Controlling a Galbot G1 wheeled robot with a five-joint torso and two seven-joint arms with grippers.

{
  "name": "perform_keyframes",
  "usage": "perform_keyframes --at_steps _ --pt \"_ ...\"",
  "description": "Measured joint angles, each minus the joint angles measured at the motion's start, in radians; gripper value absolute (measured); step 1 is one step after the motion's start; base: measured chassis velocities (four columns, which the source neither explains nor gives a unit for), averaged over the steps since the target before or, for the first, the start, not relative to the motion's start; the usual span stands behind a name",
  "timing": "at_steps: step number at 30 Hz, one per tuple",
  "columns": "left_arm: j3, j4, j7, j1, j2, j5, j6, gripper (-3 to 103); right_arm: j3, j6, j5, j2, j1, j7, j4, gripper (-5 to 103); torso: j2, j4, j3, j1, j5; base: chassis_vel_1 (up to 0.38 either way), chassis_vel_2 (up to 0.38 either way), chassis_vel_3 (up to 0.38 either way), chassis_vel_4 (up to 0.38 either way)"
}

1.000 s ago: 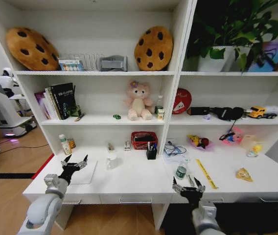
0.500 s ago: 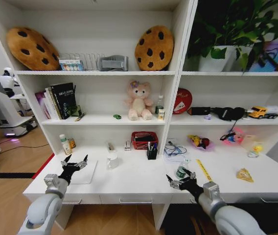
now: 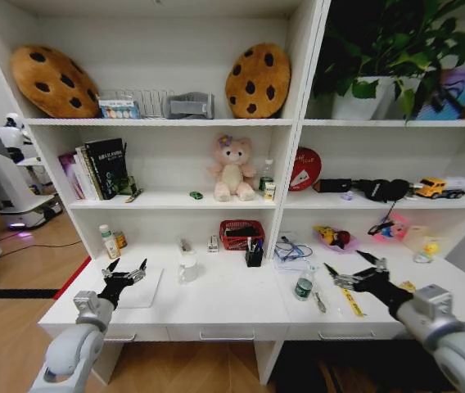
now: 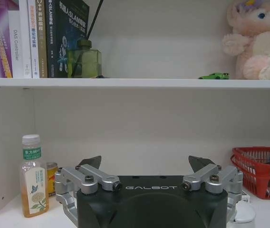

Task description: Organize the objects on the table.

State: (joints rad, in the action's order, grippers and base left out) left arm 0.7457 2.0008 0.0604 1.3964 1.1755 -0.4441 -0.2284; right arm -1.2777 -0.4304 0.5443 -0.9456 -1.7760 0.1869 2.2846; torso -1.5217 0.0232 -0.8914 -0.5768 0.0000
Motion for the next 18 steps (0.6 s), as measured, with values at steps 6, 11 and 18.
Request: perform_keyframes --at_steps 6,11,18 --pt "0.0 0.0 0.0 0.0 0.0 0.0 0.0 100 -0.004 0.15 0.025 -0.007 0.007 0.148 -0.167 100 0.0 -0.0003 0.0 0.0 0.0004 0.0 0.0 0.0 0.0" --pt "0.0 0.0 0.0 0.0 0.0 0.0 0.0 100 0.042 0.313 -0.002 -0.036 0.013 0.318 -0.314 100 0.0 -0.0001 0.0 0.0 0.0004 0.0 0.0 0.0 0.0" --pt "0.0 0.0 0.0 0.0 0.0 0.0 0.0 100 0.181 0.403 -0.066 -0.108 0.081 0.442 -0.494 100 0.0 0.0002 0.0 0.0 0.0001 0.0 0.0 0.0 0.0"
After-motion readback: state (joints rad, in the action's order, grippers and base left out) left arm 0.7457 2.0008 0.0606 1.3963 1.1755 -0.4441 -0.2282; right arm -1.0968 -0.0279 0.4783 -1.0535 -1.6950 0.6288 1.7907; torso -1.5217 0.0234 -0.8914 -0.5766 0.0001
